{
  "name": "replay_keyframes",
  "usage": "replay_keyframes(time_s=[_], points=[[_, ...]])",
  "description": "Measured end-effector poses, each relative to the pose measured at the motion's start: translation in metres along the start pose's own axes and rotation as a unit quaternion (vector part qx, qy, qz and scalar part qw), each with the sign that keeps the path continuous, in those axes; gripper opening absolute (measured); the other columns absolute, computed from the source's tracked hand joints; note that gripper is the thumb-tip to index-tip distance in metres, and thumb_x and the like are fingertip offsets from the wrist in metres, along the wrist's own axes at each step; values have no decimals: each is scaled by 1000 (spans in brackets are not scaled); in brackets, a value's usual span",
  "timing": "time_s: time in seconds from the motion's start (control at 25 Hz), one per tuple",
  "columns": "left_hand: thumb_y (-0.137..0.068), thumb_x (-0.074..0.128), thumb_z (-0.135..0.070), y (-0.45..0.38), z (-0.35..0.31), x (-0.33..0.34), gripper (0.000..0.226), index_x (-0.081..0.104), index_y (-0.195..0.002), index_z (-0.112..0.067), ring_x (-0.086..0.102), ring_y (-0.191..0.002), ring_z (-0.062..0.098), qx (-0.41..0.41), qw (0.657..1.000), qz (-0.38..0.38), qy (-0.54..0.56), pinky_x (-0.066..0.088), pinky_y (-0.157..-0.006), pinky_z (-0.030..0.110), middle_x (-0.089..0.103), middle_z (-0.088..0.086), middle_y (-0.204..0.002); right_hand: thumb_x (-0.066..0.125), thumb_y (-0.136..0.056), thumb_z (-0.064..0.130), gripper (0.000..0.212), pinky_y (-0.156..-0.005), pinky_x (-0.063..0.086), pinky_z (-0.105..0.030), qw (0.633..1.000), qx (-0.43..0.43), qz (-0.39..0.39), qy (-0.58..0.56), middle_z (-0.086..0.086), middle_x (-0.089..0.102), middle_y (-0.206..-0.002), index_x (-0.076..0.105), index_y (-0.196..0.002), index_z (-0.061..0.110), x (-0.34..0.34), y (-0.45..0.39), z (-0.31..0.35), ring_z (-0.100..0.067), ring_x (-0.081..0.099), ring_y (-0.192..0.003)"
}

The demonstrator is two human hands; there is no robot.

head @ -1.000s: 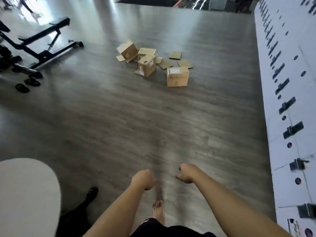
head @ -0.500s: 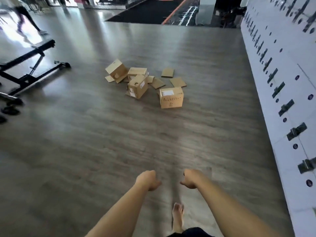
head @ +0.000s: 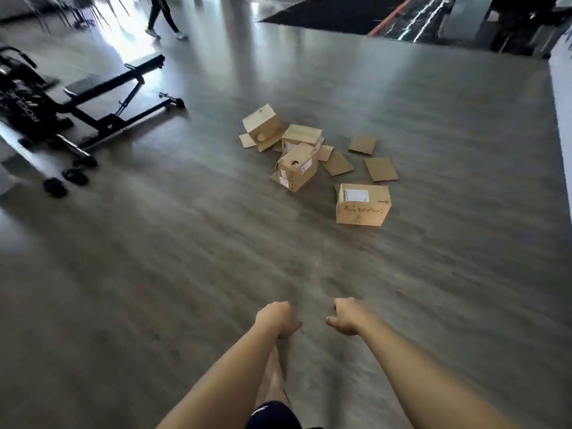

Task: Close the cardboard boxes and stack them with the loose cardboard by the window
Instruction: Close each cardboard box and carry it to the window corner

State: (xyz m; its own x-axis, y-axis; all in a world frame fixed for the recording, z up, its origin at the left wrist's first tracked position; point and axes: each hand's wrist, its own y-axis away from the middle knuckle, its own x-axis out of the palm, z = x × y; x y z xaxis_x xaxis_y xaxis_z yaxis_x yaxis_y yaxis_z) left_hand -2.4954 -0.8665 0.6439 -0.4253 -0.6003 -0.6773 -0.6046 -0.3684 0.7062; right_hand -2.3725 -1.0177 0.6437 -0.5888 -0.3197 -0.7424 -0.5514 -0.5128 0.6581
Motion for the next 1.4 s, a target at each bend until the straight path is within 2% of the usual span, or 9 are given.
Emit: replay_keyframes(time_s=[0.2, 0.32, 0.4, 0.64, 0.96, 1.16, 1.4], points=[[-93, 56, -49, -93, 26, -91, 54, 58, -134, -14, 57, -124, 30, 14, 1000, 12, -7, 48, -101, 37, 61, 11, -135, 55, -91, 53, 54, -94, 49, -36, 999, 31, 28, -13, -14, 59, -134, 58, -130, 15, -71, -90, 35, -33, 58, -120], [-94, 55, -50, -147, 39, -154, 53, 59, -133, -14, 58, -124, 30, 11, 1000, -4, -2, 47, -99, 36, 62, 10, -135, 55, -92, 52, 53, -96, 50, -38, 998, 42, -1, -39, -15, 59, -133, 56, -130, 15, -130, -143, 55, -34, 58, -120], [-93, 55, -47, -174, 43, -187, 51, 59, -132, -15, 58, -124, 30, 7, 1000, -12, 0, 47, -99, 35, 62, 10, -135, 54, -92, 53, 54, -97, 49, -38, 999, 29, -11, -37, -14, 59, -134, 56, -131, 17, -161, -173, 69, -33, 57, -121], [-94, 52, -44, -268, 46, -276, 48, 59, -135, -19, 58, -124, 30, 4, 999, -12, 37, 48, -100, 35, 63, 8, -134, 56, -91, 51, 51, -94, 49, -36, 1000, -12, 27, 1, -12, 61, -132, 59, -127, 16, -240, -294, 95, -31, 58, -121], [-96, 50, -54, -384, 57, -403, 58, 51, -137, -12, 53, -129, 29, -92, 989, -46, 103, 45, -103, 35, 57, 10, -140, 55, -90, 56, 55, -92, 47, -34, 995, -56, 44, 62, -8, 60, -133, 58, -130, 19, -391, -461, 106, -29, 59, -120], [-95, 53, -56, -447, 73, -463, 60, 52, -136, -12, 54, -128, 29, -109, 984, -38, 138, 46, -102, 35, 58, 10, -138, 53, -91, 57, 57, -96, 48, -35, 991, -83, 54, 93, -7, 60, -134, 56, -133, 19, -460, -547, 157, -29, 58, -121], [-94, 53, -53, -543, 147, -545, 58, 52, -136, -14, 55, -126, 29, -114, 985, -15, 126, 46, -103, 37, 59, 9, -138, 55, -91, 57, 57, -98, 48, -36, 990, -87, 69, 92, -8, 59, -136, 56, -133, 19, -509, -652, 246, -29, 58, -122]])
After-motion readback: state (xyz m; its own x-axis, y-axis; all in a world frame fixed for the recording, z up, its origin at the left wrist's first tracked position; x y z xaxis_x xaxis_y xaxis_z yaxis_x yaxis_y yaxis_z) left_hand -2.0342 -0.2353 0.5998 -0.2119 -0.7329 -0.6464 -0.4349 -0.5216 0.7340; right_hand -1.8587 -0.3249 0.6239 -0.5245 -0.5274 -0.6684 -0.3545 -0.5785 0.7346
